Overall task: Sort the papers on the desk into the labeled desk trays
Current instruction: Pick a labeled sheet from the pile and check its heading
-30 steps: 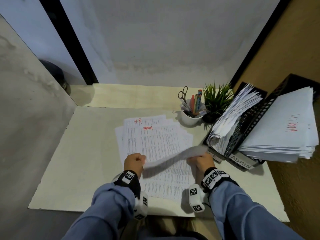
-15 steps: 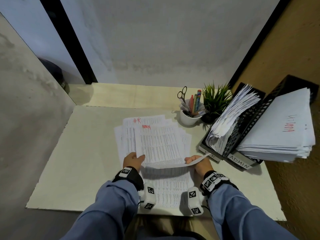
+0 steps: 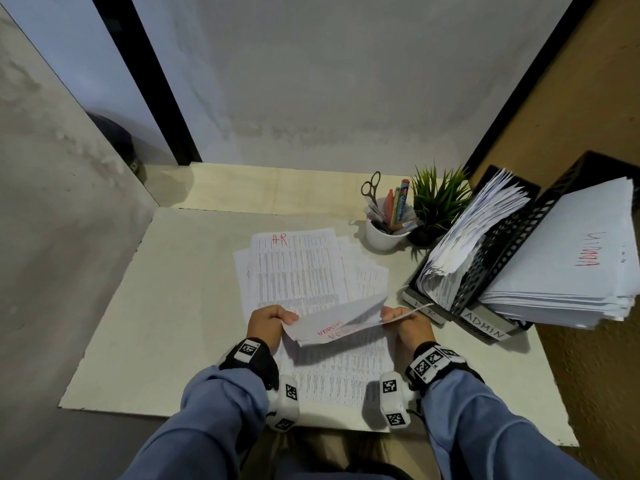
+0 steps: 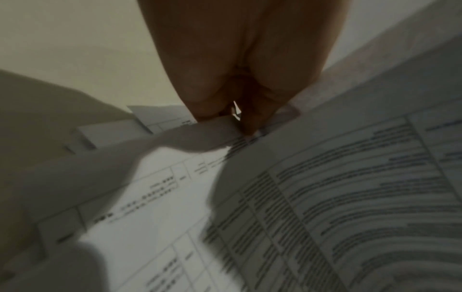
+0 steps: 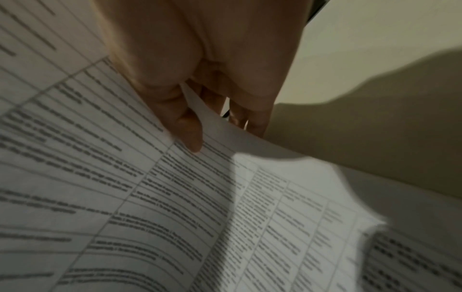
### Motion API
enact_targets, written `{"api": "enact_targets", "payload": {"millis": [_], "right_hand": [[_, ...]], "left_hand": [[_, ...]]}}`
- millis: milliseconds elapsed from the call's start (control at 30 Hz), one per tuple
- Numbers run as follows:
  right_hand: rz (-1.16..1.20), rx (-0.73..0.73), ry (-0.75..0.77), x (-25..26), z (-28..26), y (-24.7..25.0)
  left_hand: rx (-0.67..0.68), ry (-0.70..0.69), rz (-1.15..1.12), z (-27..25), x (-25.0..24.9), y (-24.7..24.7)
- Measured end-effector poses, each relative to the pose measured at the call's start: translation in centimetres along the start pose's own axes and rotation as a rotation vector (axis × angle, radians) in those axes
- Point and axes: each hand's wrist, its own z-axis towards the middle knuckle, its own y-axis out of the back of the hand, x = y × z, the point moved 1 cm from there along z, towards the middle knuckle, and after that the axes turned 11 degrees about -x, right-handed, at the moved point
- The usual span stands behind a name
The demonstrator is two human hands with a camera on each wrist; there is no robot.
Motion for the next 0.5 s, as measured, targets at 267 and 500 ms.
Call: {"api": "enact_targets", "payload": {"millis": [267,500], "right_hand": [[-0.15,0.053,0.07,1.8,-1.0,-0.2],[-0.057,0.098,0.483,7.7,-6.7,-2.1]], "left_hand": [[0.088,0.193,-0.137,-0.7,-1.3,0.6],[0.007,-0.356,-0.049,-5.0,-9.6,0.2]]}}
